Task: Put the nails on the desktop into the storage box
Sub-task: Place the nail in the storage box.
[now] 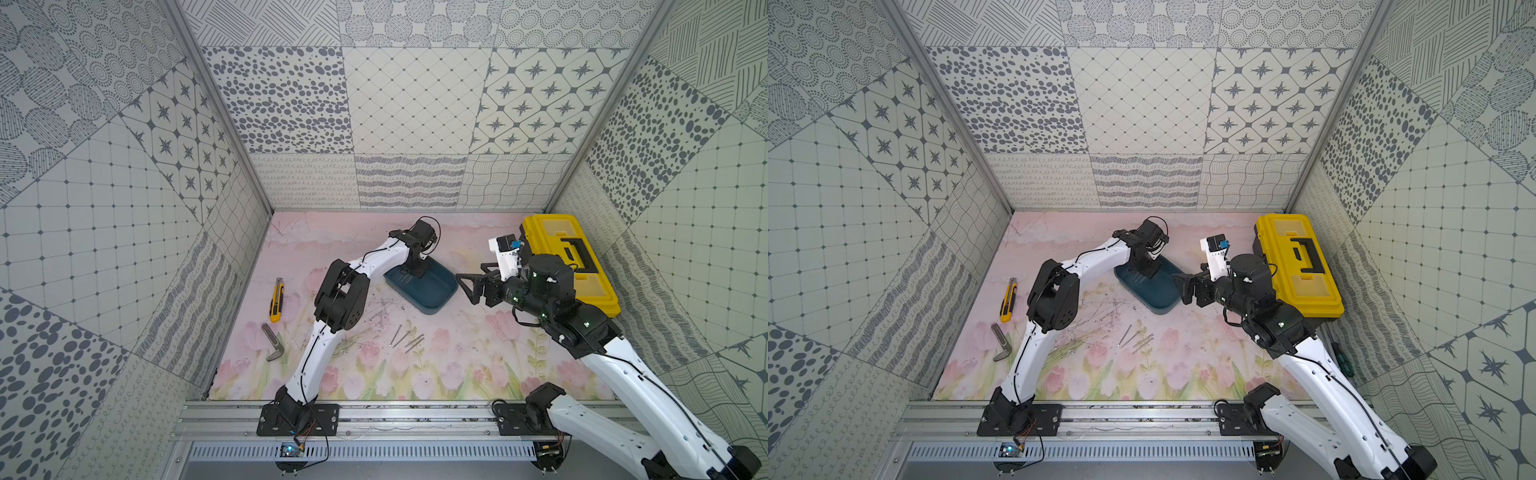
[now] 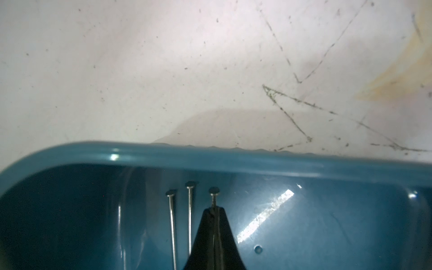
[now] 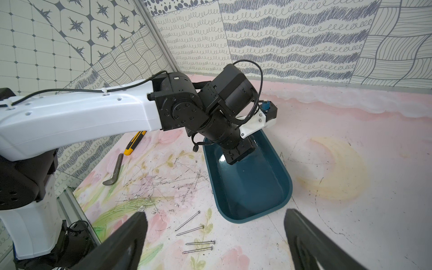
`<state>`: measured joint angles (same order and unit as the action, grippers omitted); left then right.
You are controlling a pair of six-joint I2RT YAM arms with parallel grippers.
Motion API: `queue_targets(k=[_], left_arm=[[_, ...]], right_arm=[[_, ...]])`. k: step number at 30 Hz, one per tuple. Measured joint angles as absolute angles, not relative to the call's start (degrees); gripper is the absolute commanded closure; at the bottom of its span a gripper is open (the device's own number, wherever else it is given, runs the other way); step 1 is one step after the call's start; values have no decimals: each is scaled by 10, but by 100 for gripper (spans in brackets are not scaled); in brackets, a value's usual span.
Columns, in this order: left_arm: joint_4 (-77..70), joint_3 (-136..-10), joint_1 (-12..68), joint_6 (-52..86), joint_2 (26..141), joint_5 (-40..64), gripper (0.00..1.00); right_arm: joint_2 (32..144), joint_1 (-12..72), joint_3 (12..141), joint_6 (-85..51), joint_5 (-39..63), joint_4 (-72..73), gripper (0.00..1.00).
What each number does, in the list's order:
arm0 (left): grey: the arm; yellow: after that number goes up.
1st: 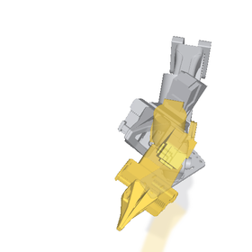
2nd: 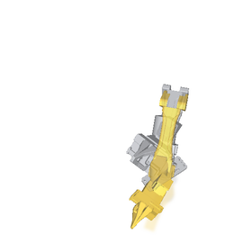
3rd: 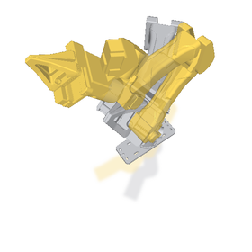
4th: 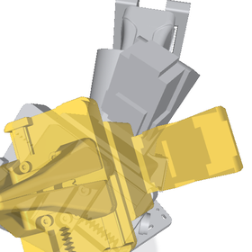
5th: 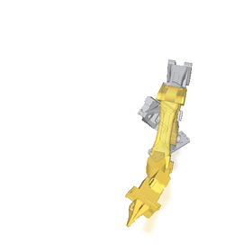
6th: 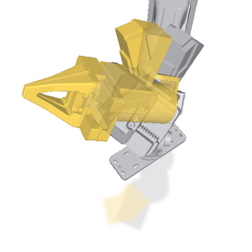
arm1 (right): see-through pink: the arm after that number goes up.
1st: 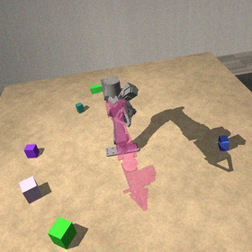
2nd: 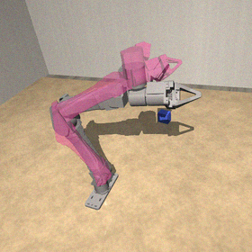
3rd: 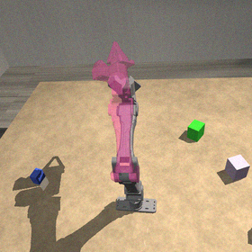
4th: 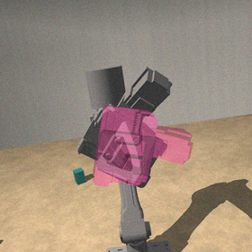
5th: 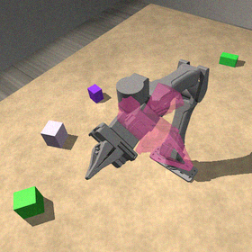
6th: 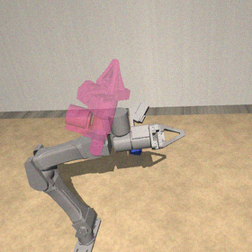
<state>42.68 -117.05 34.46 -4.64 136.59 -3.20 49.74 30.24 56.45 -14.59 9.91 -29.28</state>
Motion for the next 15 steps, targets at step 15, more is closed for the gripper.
queue_targets(k=[15], left_arm=[[427,-1167,343,-47,1375,-31,100]], right_arm=[[498,301,564,-146,100,-289,3]])
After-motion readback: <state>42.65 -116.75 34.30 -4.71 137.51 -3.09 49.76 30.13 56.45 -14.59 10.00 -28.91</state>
